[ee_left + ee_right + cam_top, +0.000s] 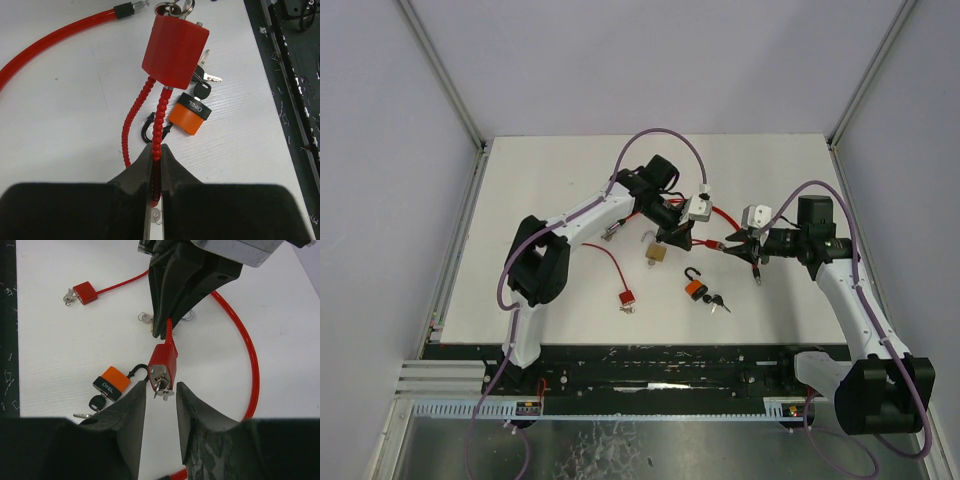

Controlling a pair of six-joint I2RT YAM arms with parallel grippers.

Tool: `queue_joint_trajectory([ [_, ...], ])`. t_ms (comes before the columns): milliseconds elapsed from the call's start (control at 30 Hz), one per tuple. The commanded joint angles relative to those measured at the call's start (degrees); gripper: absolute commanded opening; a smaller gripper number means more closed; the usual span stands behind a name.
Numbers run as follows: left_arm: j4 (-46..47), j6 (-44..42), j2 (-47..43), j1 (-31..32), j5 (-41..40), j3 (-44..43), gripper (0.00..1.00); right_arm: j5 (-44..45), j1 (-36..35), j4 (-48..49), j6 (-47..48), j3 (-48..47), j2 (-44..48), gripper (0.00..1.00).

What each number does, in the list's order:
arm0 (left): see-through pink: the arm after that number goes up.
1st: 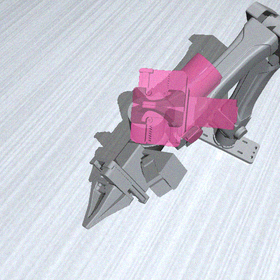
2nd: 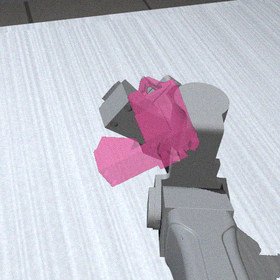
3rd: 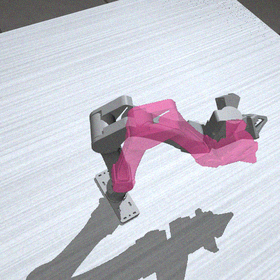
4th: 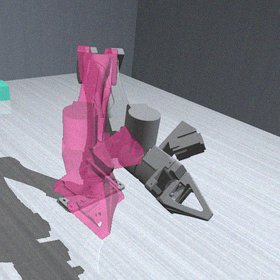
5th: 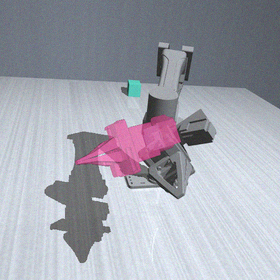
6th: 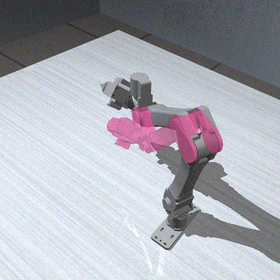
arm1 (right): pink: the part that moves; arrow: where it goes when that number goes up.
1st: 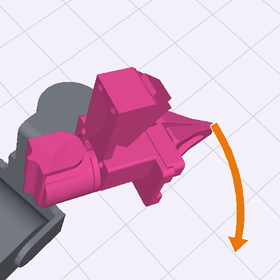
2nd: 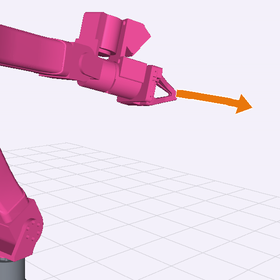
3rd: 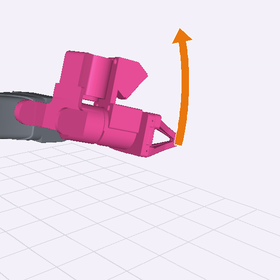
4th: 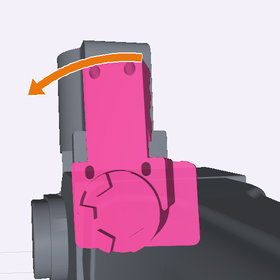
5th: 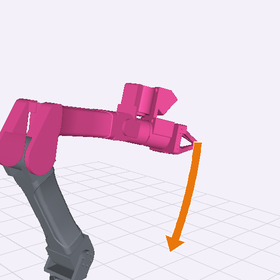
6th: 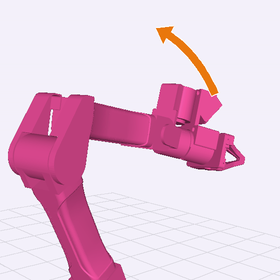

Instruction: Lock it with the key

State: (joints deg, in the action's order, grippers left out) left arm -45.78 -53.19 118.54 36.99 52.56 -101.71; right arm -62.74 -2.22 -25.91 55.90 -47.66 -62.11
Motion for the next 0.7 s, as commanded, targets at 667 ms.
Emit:
queue_joint_trajectory([
  [667, 2.39, 0.14, -2.79, 0.14, 1.04, 0.77, 0.0, 2.15, -1.85, 0.69, 0.67, -0.09, -1.97, 0.19],
])
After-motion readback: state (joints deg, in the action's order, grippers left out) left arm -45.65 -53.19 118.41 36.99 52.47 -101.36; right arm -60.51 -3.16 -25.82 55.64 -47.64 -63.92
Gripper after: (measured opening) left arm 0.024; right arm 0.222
